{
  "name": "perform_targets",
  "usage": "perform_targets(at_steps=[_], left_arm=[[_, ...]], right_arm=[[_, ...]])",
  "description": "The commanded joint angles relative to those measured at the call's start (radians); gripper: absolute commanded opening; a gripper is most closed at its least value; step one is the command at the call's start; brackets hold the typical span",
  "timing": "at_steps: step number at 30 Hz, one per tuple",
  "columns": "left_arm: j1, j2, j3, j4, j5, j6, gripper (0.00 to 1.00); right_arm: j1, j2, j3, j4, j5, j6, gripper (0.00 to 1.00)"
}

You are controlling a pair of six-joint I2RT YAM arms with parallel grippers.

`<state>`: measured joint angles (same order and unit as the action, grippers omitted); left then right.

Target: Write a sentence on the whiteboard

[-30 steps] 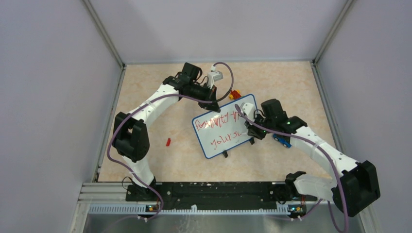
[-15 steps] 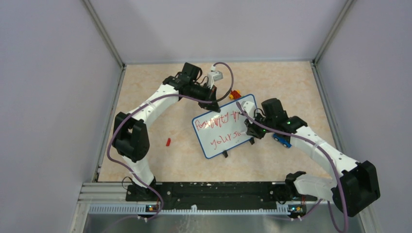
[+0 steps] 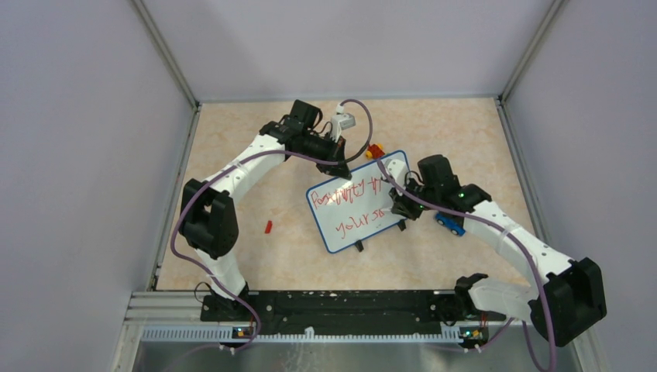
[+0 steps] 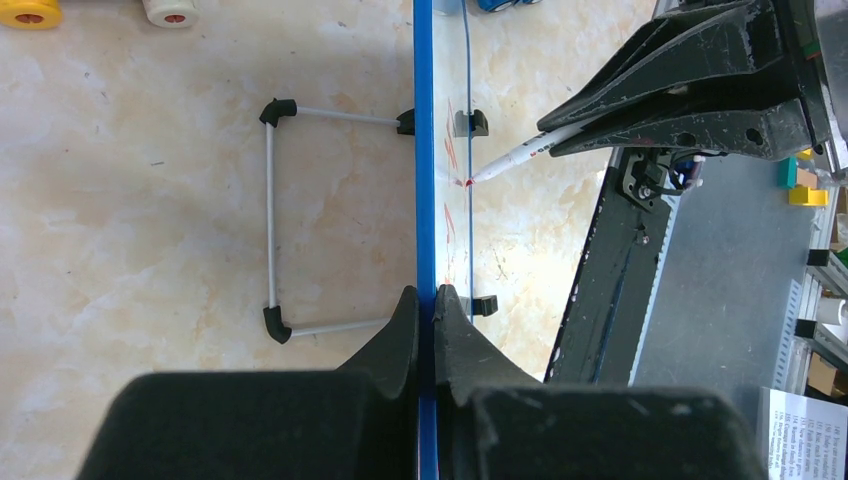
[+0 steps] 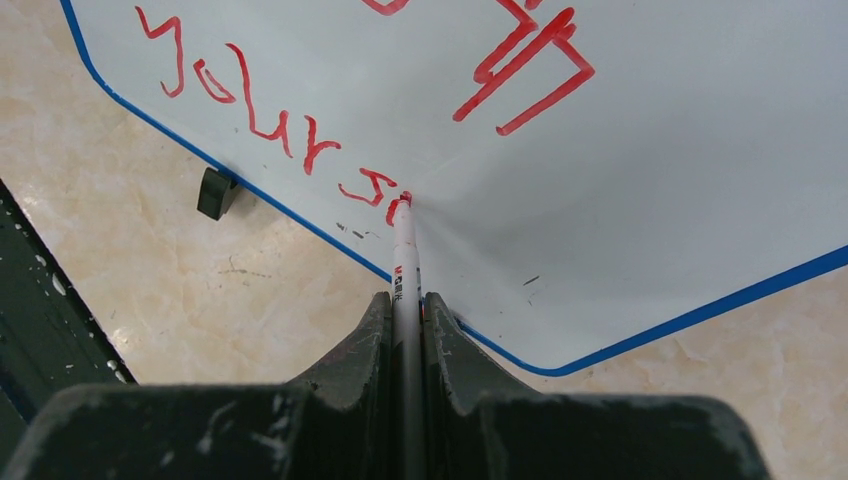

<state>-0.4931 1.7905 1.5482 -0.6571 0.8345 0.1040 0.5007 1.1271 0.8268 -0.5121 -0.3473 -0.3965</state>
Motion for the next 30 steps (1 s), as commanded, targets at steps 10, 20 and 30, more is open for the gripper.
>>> perform_targets(at_steps=[10,20,30], left_arm=[[-0.029,-0.01,-0.037,-0.013,-0.001,0.05,0.0],[-0.029,-0.008,-0.042,-0.011,-0.004,0.051,0.0],[-0.03,0.001,-0.041,-0.005,0.002,0.05,0.0]], right_arm=[[-0.024,-0.041,0.016,-0.002,0.015,-0.042,0.0],[-0.024,0.011,0.019,0.04,0.052,-0.033,0.0],[-0.079,0.001,-0.009,0.028,0.049,-0.043,0.0]])
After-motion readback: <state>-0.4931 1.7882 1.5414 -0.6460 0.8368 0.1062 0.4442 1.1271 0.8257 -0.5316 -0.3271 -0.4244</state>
